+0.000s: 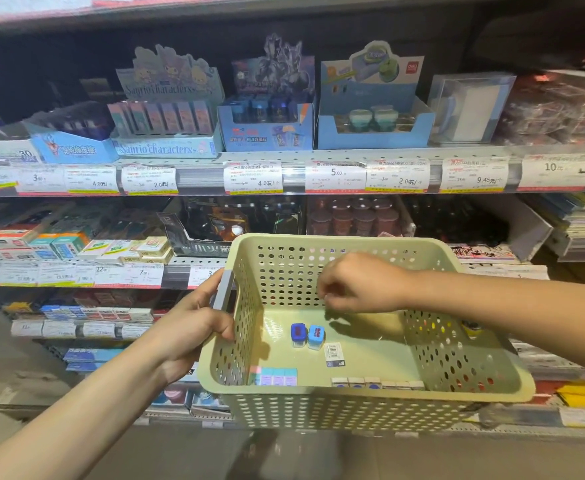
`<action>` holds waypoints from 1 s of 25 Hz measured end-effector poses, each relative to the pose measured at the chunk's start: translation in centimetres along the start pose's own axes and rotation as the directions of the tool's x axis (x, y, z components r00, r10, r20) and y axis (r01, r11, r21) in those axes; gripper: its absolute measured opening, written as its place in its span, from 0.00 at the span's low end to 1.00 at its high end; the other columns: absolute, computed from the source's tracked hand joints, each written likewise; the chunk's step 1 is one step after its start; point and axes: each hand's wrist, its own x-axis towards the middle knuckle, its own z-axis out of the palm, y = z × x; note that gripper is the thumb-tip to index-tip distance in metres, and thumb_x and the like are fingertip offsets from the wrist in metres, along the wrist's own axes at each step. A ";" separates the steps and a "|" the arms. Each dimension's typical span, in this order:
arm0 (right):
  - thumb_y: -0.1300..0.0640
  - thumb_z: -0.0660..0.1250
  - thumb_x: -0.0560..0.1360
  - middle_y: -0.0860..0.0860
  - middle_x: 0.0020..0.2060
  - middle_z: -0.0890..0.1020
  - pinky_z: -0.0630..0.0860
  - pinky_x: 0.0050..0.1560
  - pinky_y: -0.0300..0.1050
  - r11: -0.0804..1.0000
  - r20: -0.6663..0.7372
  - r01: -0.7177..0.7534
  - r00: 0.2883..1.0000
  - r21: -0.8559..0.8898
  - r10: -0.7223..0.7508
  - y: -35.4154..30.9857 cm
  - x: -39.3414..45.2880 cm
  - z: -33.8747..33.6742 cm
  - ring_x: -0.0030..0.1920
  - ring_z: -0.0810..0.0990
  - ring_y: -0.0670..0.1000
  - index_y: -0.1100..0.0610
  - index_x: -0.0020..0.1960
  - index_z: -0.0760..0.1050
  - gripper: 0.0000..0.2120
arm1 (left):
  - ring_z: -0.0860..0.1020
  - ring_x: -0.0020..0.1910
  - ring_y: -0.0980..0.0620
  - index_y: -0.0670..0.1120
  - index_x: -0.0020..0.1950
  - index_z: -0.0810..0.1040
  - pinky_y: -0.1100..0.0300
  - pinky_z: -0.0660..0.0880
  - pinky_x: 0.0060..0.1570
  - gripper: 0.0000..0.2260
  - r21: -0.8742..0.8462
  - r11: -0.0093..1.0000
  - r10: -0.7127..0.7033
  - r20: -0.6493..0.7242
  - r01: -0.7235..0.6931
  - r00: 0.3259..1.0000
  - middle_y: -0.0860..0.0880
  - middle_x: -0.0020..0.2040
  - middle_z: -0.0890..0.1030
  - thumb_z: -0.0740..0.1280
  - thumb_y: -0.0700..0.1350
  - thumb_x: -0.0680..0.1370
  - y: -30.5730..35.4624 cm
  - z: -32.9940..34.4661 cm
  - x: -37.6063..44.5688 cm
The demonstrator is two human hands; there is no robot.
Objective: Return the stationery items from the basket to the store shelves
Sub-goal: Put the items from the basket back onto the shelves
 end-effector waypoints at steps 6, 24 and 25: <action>0.49 0.68 0.72 0.51 0.52 0.81 0.68 0.41 0.41 0.989 0.172 -0.082 0.980 -0.127 0.103 -1.7 4.2 3.4 0.54 0.78 0.54 0.55 0.59 0.76 0.18 | 0.74 0.29 0.45 0.59 0.51 0.81 0.56 0.73 0.31 0.33 0.046 0.999 0.013 -0.042 -0.011 0.999 0.38 0.40 0.77 0.56 0.24 0.64 0.4 0.1 -0.2; 0.57 0.72 0.66 0.53 0.47 0.83 0.78 0.42 0.46 0.965 0.195 -0.130 0.965 -0.226 0.176 -3.3 6.9 3.0 0.49 0.81 0.56 0.57 0.53 0.79 0.15 | 0.76 0.30 0.45 0.57 0.61 0.76 0.57 0.75 0.29 0.38 0.069 0.997 0.047 -0.020 -0.046 0.999 0.41 0.38 0.79 0.59 0.28 0.56 3.4 -0.3 -0.1; 0.58 0.71 0.67 0.53 0.45 0.83 0.77 0.42 0.46 0.968 0.196 -0.121 0.967 -0.221 0.165 -3.4 6.9 2.5 0.48 0.81 0.56 0.58 0.52 0.79 0.14 | 0.76 0.26 0.46 0.57 0.61 0.76 0.59 0.74 0.25 0.36 0.073 0.996 0.054 -0.010 -0.053 0.999 0.41 0.35 0.79 0.58 0.27 0.59 3.7 -0.2 -0.4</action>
